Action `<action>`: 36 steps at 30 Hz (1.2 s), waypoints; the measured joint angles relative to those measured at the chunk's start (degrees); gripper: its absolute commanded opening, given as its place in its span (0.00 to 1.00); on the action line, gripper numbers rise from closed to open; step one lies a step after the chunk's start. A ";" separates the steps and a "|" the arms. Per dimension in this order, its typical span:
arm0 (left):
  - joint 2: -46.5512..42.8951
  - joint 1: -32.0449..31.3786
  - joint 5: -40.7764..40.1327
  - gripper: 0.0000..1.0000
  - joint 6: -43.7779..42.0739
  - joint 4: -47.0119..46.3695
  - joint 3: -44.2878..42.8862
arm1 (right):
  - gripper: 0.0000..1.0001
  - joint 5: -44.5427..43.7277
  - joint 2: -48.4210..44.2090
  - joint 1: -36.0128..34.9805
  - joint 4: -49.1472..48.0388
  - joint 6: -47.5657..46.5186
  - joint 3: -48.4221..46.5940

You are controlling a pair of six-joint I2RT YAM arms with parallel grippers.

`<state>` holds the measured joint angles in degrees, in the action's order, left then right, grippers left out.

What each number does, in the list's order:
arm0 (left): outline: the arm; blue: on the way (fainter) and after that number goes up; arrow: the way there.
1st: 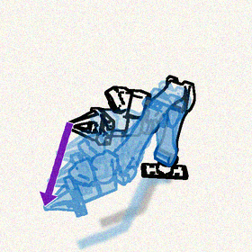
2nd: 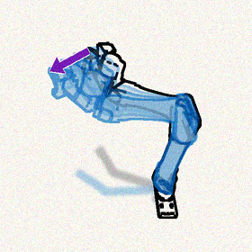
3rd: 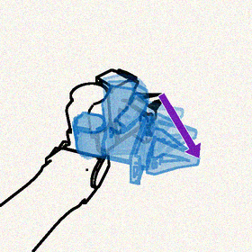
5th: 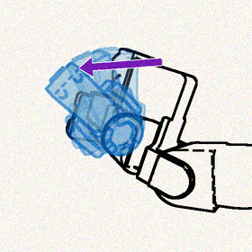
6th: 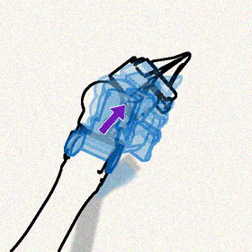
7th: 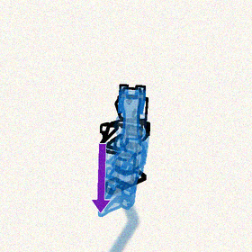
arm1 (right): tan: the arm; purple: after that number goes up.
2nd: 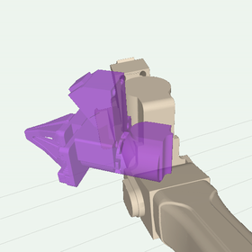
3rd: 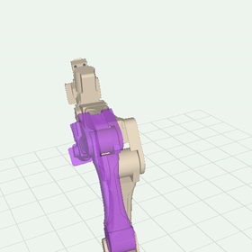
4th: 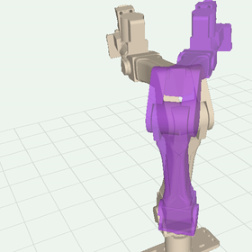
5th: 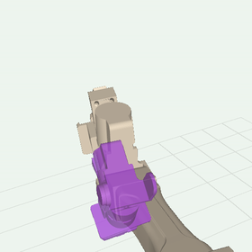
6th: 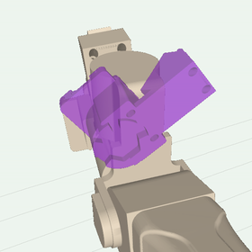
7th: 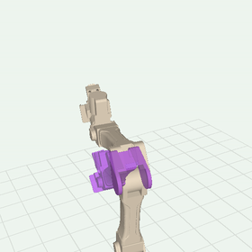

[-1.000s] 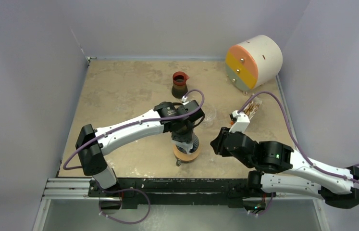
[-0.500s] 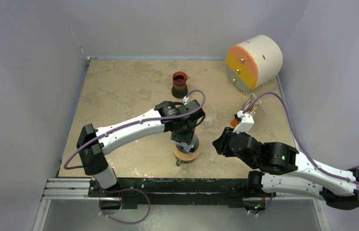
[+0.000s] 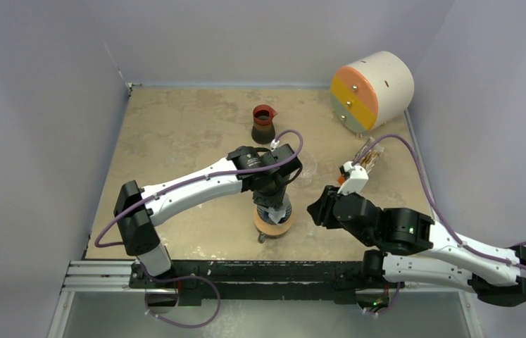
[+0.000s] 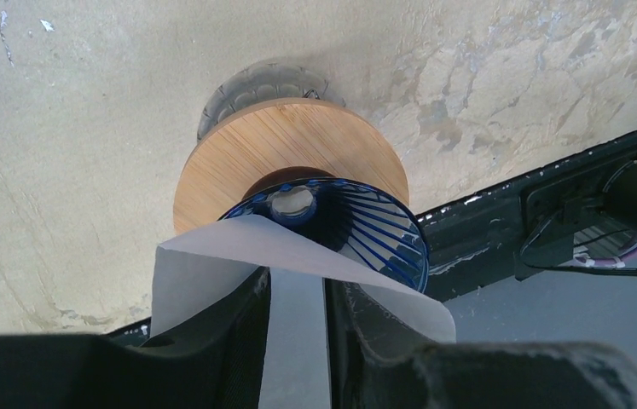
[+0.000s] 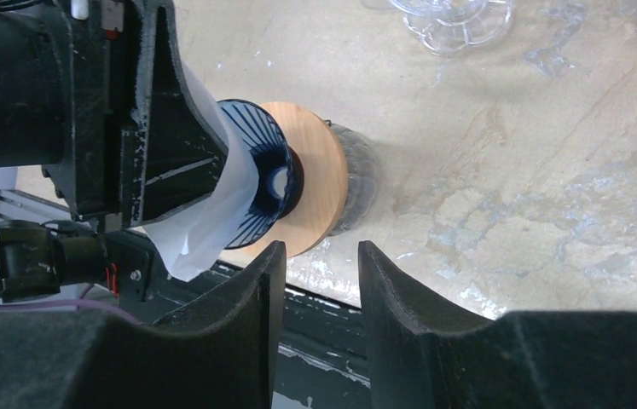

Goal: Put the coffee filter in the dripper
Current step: Place the coffee filter in the coffee dripper.

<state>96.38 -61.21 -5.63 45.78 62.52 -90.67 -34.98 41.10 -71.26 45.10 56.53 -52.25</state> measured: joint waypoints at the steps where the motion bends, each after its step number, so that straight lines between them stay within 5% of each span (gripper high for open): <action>1: 0.04 0.00 0.04 0.26 0.00 0.02 0.00 | 0.41 0.11 0.55 0.00 -0.63 -0.26 0.00; 30: 0.13 0.00 0.09 0.23 -0.59 0.15 0.42 | 0.37 2.97 12.76 0.00 -12.31 -4.76 -3.74; 36: 0.13 0.00 0.26 0.16 -0.61 0.15 0.44 | 0.33 2.64 14.43 0.00 -12.59 -5.01 -3.74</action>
<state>96.51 -61.21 -5.37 45.17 62.67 -90.24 -32.34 55.53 -71.26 32.51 51.53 -55.99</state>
